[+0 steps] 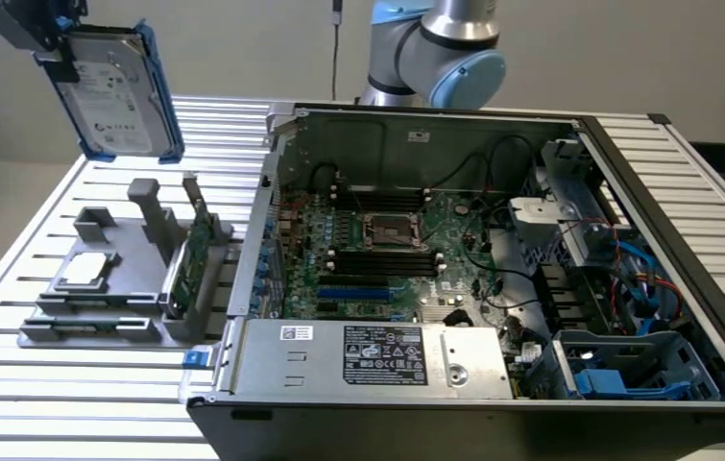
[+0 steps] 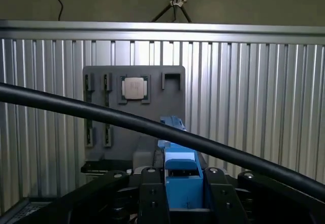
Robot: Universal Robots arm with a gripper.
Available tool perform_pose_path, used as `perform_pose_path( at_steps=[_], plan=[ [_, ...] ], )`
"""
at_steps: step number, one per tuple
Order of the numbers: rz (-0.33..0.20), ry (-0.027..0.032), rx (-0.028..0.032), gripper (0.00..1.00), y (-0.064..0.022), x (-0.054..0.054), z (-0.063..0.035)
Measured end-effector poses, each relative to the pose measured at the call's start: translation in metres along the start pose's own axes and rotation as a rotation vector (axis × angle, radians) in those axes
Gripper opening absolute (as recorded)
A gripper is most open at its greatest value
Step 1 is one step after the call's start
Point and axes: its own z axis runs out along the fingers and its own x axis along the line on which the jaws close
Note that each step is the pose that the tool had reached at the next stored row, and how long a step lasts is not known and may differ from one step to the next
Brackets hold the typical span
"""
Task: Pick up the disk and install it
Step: 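Pick up the disk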
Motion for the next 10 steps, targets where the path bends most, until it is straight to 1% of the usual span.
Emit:
perform_pose_path(
  at_steps=[5, 10],
  plan=[
    [0.000, -0.0002, -0.0003, 0.33, -0.0215, 0.005, -0.0181],
    [0.000, -0.0001, -0.0031, 0.33, -0.0438, 0.011, -0.0340]
  ],
)
